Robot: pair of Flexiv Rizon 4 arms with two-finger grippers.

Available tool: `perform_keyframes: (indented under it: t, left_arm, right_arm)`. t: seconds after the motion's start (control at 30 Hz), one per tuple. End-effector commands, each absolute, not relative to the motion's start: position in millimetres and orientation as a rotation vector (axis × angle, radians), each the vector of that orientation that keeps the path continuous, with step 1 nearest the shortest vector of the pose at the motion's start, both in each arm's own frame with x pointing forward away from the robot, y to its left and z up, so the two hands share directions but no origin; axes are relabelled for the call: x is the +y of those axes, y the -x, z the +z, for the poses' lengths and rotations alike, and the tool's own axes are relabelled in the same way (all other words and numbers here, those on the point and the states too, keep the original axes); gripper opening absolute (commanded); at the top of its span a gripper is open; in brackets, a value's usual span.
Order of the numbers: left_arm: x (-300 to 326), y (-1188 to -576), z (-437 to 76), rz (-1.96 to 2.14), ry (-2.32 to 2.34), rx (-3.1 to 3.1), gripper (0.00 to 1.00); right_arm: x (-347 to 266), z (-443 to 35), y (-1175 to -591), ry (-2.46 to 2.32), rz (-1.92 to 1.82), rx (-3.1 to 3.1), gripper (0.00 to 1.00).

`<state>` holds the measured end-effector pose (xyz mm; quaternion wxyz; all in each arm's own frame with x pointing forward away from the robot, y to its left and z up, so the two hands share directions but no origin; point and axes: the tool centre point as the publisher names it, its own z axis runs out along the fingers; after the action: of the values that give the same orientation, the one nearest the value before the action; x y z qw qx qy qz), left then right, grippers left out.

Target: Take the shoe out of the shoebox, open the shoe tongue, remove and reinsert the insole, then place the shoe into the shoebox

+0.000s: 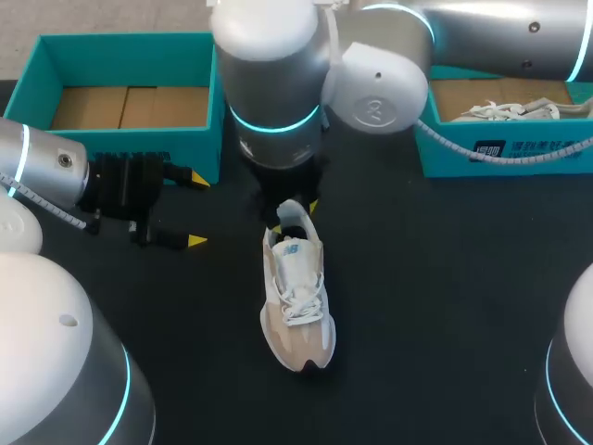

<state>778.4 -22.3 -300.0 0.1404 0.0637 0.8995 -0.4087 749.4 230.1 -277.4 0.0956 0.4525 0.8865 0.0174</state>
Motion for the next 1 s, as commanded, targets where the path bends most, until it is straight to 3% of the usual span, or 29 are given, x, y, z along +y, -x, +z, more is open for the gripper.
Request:
perform_keyframes:
  t: [0.03,0.13,0.3,0.63,1.0]
  left_arm:
    - [-22,-778,-299,-1.176,-0.184,2.601,1.00]
    - [-22,-778,-299,-1.176,-0.184,2.601,1.00]
    - [-22,-778,-299,-1.176,-0.184,2.601,1.00]
    - [-22,-778,-299,-1.176,-0.184,2.601,1.00]
    - [-22,-778,-299,-1.176,-0.184,2.601,1.00]
  right_arm:
    - [235,-278,-746,-1.167,0.030,2.653,1.00]
    - [235,-278,-746,-1.167,0.030,2.653,1.00]
    - [248,-293,-762,-0.625,0.178,2.871,1.00]
    - [235,-291,-800,0.054,-0.007,2.864,1.00]
    - [236,-337,-827,0.149,-0.155,2.867,1.00]
